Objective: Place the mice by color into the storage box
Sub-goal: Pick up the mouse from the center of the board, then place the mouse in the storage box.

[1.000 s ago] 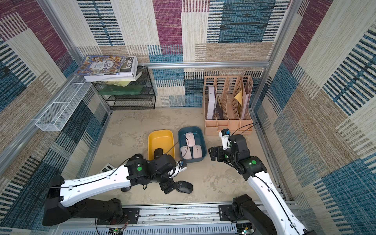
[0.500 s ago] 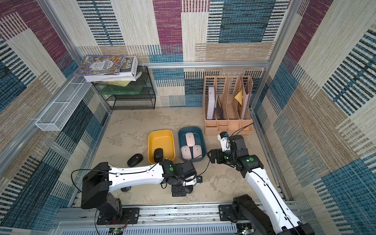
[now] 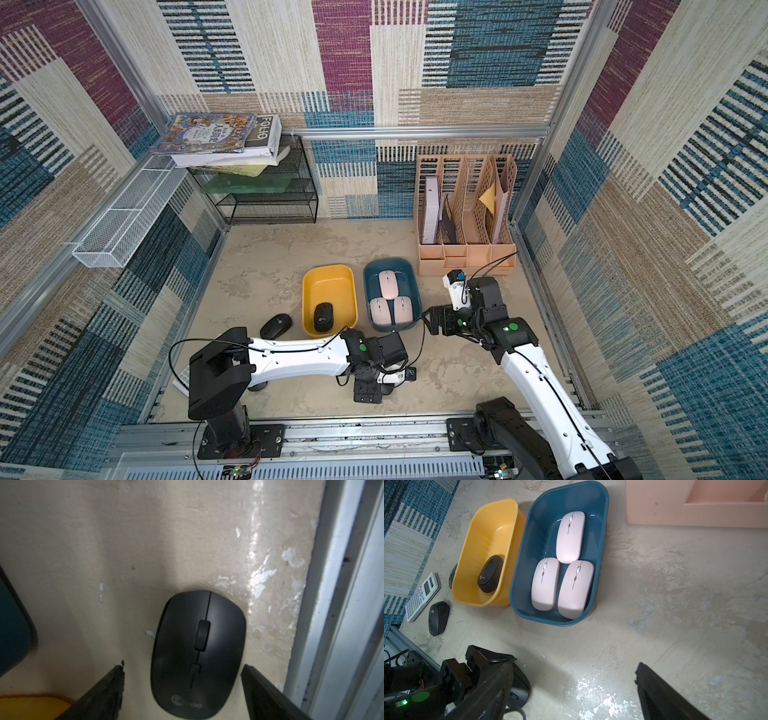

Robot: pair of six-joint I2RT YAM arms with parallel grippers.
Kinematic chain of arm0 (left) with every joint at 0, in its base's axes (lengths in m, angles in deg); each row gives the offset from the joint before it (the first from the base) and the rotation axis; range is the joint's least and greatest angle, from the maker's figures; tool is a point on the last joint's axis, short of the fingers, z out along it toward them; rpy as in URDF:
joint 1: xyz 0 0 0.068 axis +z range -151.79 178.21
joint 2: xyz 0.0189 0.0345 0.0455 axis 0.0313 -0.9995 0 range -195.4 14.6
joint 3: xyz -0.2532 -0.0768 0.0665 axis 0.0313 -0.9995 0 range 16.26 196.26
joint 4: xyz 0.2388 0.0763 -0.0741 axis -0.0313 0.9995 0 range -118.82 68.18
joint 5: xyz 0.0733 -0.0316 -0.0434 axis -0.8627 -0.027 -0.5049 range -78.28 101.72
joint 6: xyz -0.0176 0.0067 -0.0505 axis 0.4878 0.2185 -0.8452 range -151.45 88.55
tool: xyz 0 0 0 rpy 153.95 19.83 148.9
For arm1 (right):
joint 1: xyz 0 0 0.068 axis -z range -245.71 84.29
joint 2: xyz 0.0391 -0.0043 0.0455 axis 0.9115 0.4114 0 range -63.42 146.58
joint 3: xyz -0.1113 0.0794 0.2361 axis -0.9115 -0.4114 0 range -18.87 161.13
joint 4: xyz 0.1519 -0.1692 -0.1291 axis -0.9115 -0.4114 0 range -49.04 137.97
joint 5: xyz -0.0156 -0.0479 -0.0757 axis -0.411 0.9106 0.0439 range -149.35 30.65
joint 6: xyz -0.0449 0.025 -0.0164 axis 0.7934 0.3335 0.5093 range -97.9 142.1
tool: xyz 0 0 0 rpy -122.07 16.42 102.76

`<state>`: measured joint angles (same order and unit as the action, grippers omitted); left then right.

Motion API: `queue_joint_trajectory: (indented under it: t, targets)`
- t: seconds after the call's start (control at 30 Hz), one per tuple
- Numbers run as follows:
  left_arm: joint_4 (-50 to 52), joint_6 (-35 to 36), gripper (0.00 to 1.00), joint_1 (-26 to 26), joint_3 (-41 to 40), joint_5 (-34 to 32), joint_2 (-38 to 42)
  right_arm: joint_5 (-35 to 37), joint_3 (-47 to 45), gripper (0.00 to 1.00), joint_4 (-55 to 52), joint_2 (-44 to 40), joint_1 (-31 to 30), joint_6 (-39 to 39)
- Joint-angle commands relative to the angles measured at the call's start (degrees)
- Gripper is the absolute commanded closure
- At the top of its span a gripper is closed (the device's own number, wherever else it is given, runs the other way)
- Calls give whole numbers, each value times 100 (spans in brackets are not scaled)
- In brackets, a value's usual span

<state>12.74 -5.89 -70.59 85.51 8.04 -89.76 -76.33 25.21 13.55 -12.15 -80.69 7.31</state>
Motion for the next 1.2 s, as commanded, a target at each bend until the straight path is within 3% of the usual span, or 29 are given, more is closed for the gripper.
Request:
queue_joint_trajectory:
  t: [0.0,0.27,0.37,0.43,0.73,0.83,1.0,1.17]
  targets:
    - [-9,43,12,9,11,86,-87,-124,-13,4,110,-15,-7,62]
    - [-8,-170,32,20,-42,294,-93,-118,-61,4,132,-18,-11,64]
    - [-30,-567,49,185,17,598,-19,-75,-79,4,154,-15,-7,48]
    - [-77,-909,55,322,28,830,80,-35,-83,4,154,-12,-3,34]
    - [-514,-3223,57,841,-513,1247,1517,135,-83,4,139,-37,-5,-19]
    - [-564,-4340,57,1045,-738,1043,2311,173,-83,4,131,-37,-4,-26]
    - [-500,-6019,55,1814,-1020,655,3478,175,-110,4,160,-4,-4,-41]
    - [216,-6508,56,2598,-584,215,3321,158,-83,4,122,42,-5,-43]
